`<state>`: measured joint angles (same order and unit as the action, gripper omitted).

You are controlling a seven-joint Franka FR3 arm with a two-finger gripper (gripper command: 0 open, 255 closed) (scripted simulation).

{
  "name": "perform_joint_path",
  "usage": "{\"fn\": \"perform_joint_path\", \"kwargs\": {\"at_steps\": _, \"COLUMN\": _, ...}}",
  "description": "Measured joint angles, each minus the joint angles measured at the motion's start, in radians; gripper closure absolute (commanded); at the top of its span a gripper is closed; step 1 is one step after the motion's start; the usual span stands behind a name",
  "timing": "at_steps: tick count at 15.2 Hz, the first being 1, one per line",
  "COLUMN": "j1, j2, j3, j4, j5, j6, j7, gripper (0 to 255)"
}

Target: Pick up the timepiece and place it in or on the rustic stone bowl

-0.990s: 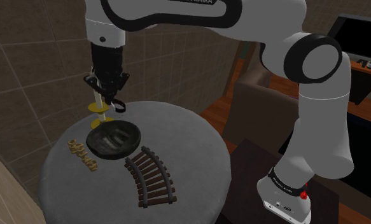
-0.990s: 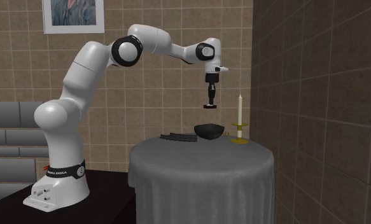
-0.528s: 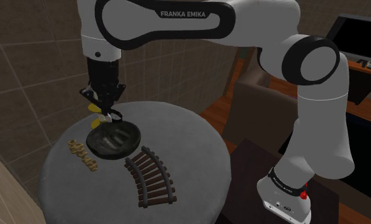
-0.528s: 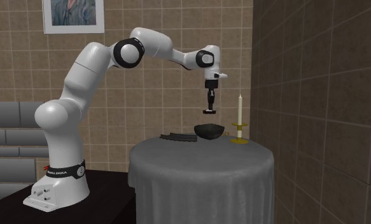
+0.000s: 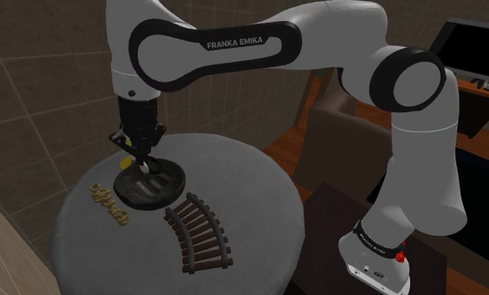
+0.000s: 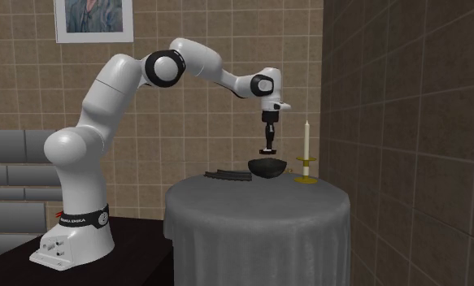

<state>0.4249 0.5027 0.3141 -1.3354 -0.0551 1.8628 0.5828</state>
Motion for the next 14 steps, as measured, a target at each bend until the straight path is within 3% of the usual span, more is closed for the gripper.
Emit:
{"fn": "perform_joint_path", "kwargs": {"at_steps": 10, "j1": -0.004, "j2": 0.002, "j3": -0.001, "j4": -0.057, "j5": -0.001, "j6": 0.060, "j7": -0.002, "gripper": 255}}
{"fn": "perform_joint_path", "kwargs": {"at_steps": 11, "j1": -0.004, "j2": 0.002, "j3": -0.001, "j4": -0.057, "j5": -0.001, "j6": 0.060, "j7": -0.002, "gripper": 0}}
{"fn": "perform_joint_path", "kwargs": {"at_steps": 14, "j1": -0.004, "j2": 0.002, "j3": -0.001, "j4": -0.057, "j5": -0.001, "j6": 0.060, "j7": -0.002, "gripper": 0}}
